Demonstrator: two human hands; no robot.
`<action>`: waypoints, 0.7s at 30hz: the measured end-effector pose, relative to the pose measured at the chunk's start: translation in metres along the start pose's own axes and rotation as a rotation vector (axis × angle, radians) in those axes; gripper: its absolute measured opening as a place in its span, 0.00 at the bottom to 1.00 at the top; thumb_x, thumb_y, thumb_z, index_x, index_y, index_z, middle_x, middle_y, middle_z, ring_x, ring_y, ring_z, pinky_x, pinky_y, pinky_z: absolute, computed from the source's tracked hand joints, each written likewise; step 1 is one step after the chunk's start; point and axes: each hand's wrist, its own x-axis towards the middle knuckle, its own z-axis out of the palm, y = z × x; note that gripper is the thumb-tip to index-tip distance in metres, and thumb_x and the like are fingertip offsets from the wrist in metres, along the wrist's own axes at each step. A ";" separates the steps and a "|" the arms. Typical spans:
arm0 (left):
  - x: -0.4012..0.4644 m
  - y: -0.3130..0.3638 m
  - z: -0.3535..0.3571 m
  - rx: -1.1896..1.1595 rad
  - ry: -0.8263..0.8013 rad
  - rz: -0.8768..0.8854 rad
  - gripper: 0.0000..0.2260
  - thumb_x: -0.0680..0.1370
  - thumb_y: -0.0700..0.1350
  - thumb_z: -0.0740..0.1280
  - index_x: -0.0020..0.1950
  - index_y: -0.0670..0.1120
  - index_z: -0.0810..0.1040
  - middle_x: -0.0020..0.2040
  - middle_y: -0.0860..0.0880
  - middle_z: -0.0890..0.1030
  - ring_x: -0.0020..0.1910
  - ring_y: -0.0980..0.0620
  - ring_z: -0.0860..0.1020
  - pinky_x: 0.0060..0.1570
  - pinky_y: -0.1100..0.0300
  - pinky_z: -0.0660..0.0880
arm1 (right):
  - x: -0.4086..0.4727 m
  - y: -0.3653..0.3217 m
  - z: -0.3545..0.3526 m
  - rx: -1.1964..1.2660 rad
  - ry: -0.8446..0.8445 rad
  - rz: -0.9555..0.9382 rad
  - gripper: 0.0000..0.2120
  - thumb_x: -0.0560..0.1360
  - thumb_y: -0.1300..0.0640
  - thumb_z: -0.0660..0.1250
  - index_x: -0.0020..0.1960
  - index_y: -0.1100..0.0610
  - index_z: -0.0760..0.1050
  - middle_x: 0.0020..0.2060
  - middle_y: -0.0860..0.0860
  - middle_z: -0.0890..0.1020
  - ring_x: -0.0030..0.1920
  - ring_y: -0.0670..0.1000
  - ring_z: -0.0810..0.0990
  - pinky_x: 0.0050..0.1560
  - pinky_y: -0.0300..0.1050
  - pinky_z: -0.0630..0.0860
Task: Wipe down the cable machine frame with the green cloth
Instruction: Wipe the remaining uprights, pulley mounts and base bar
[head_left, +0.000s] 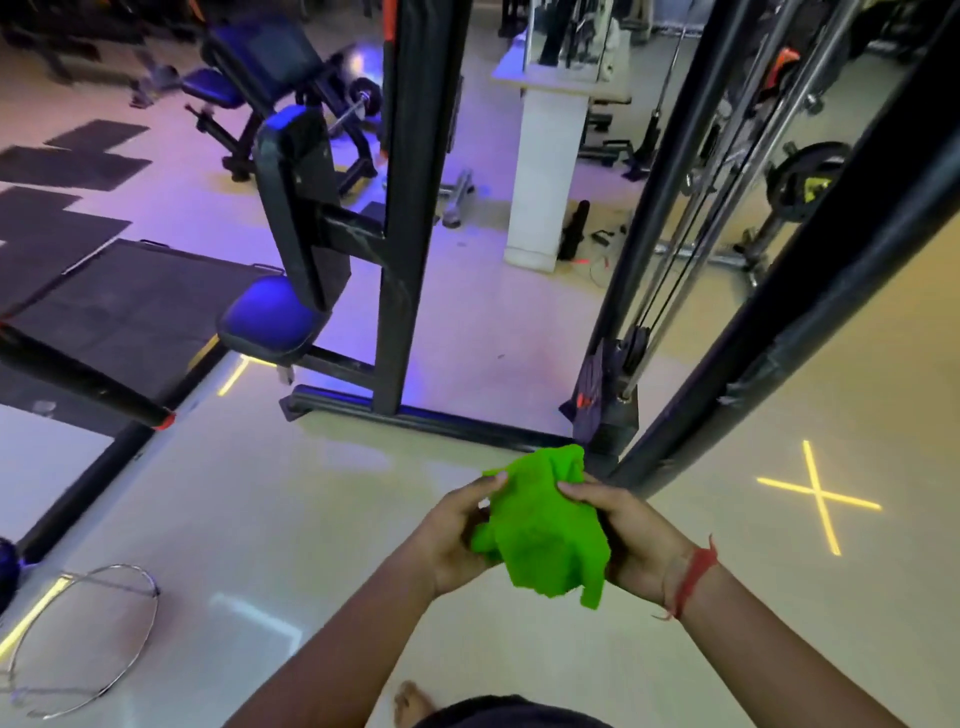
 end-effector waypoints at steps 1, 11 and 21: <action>-0.001 0.002 0.003 0.106 0.018 0.039 0.14 0.78 0.45 0.69 0.63 0.43 0.81 0.60 0.38 0.82 0.56 0.41 0.82 0.53 0.50 0.78 | -0.003 0.000 -0.004 -0.028 0.043 0.022 0.18 0.80 0.54 0.65 0.69 0.56 0.77 0.64 0.61 0.80 0.66 0.63 0.78 0.70 0.65 0.71; -0.045 0.064 0.053 0.834 0.000 0.860 0.14 0.73 0.27 0.69 0.41 0.45 0.85 0.38 0.58 0.83 0.37 0.64 0.78 0.39 0.67 0.77 | -0.017 -0.052 -0.024 -0.431 0.040 -0.563 0.20 0.76 0.75 0.64 0.43 0.54 0.88 0.41 0.51 0.87 0.43 0.46 0.85 0.44 0.41 0.83; -0.026 0.117 0.040 1.227 -0.037 1.161 0.22 0.69 0.27 0.61 0.41 0.53 0.83 0.45 0.59 0.82 0.44 0.55 0.82 0.41 0.61 0.77 | 0.018 -0.091 -0.016 -0.521 -0.060 -0.789 0.29 0.70 0.86 0.55 0.39 0.59 0.87 0.50 0.51 0.87 0.54 0.51 0.85 0.54 0.42 0.81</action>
